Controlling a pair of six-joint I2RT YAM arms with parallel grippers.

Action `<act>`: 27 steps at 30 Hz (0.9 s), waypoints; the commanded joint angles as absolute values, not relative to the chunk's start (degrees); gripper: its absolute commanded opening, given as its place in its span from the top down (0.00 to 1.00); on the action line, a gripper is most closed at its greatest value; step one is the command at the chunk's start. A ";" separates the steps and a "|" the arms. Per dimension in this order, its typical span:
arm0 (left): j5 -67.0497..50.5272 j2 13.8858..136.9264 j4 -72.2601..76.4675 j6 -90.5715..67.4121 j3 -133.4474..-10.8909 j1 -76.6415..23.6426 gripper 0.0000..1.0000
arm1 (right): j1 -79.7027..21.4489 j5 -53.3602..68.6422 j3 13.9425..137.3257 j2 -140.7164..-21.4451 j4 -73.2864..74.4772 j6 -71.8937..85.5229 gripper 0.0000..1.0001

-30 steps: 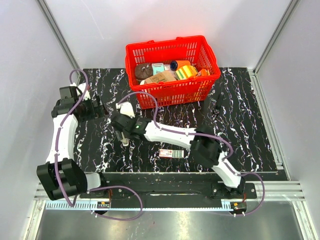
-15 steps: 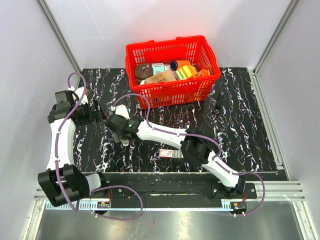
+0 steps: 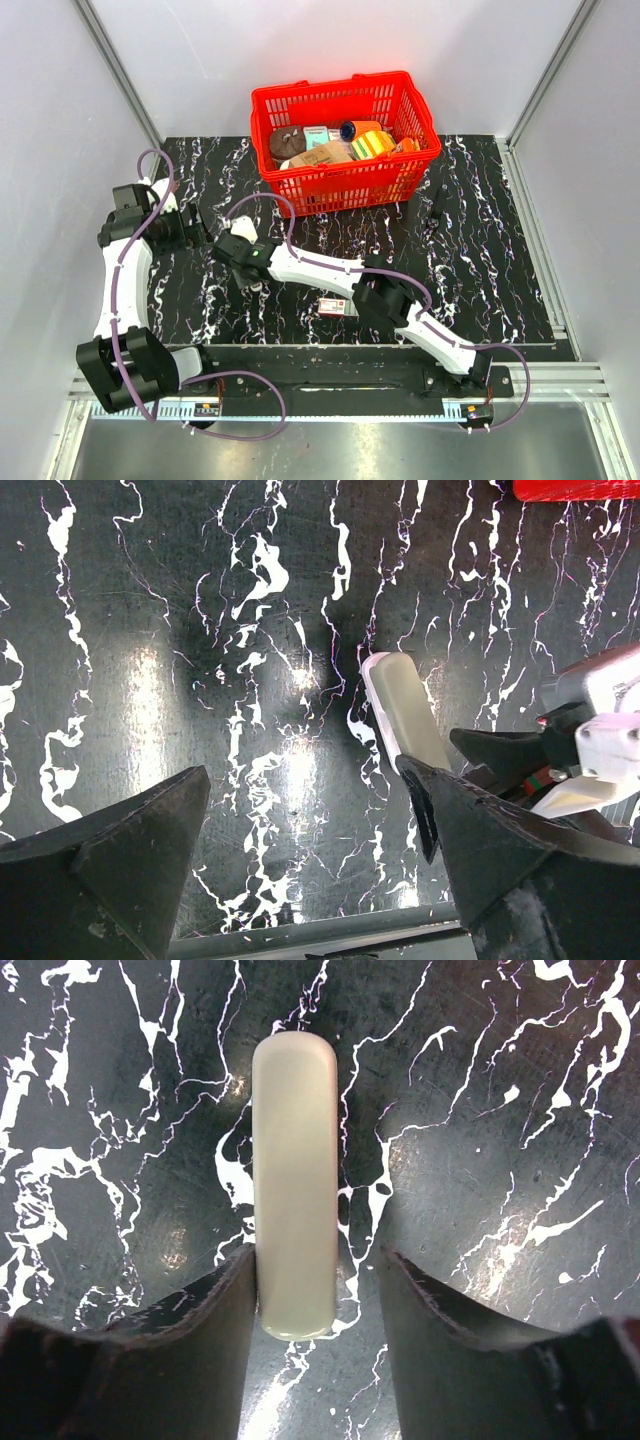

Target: Unload the staples from the stapler

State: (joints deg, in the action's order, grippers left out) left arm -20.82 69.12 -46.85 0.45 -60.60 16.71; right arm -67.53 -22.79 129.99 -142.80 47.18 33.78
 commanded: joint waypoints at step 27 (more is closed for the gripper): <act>-39.54 71.63 -46.41 15.46 -55.55 9.23 0.01 | -60.82 -12.57 94.05 -110.66 15.92 52.11 1.00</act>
